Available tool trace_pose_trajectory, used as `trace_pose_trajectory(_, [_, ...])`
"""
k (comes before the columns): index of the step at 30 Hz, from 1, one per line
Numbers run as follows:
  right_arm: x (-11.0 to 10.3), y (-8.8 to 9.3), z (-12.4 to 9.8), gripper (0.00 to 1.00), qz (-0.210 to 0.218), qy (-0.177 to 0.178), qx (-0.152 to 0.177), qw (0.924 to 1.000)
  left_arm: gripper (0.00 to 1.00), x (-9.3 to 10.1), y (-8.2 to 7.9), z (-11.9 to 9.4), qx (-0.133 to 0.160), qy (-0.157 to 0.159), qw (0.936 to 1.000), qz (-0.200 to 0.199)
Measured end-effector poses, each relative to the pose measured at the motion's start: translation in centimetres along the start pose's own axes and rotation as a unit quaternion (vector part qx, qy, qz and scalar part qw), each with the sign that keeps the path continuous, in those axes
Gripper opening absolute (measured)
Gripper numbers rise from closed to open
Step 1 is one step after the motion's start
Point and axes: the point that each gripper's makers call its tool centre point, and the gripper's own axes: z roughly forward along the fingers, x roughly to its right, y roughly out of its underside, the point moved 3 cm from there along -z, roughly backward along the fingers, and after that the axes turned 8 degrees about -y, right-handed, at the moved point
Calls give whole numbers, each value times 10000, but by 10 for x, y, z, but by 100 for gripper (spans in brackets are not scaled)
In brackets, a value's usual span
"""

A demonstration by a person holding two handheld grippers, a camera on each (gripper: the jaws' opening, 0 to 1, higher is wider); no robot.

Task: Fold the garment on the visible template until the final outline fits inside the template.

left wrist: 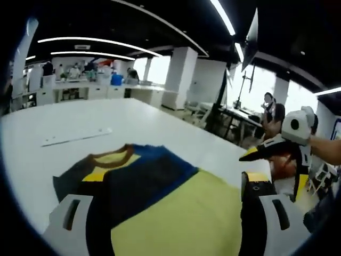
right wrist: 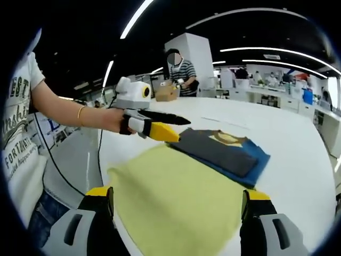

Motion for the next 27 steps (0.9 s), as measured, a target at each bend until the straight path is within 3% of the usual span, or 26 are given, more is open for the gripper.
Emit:
trace_pose_trajectory(7, [-3, 0, -4, 99, -77, -13, -71, 9999, 99, 2, 15, -36, -142, 66, 9998, 105])
trace_pose_trajectory(12, [-8, 9, -8, 99, -99, -35, -245, 9996, 99, 5, 28, -63, -339, 100, 9978, 560])
trace_pose_trajectory(16, [-12, 17, -10, 98, -96, -43, -349, 9993, 98, 5, 41, -85, -520, 140, 9961, 699])
trace_pose_trajectory(27, [-24, 42, -15, 91, -101, -205, -880, 9959, 89, 19, 79, -128, -999, 344, 9914, 771])
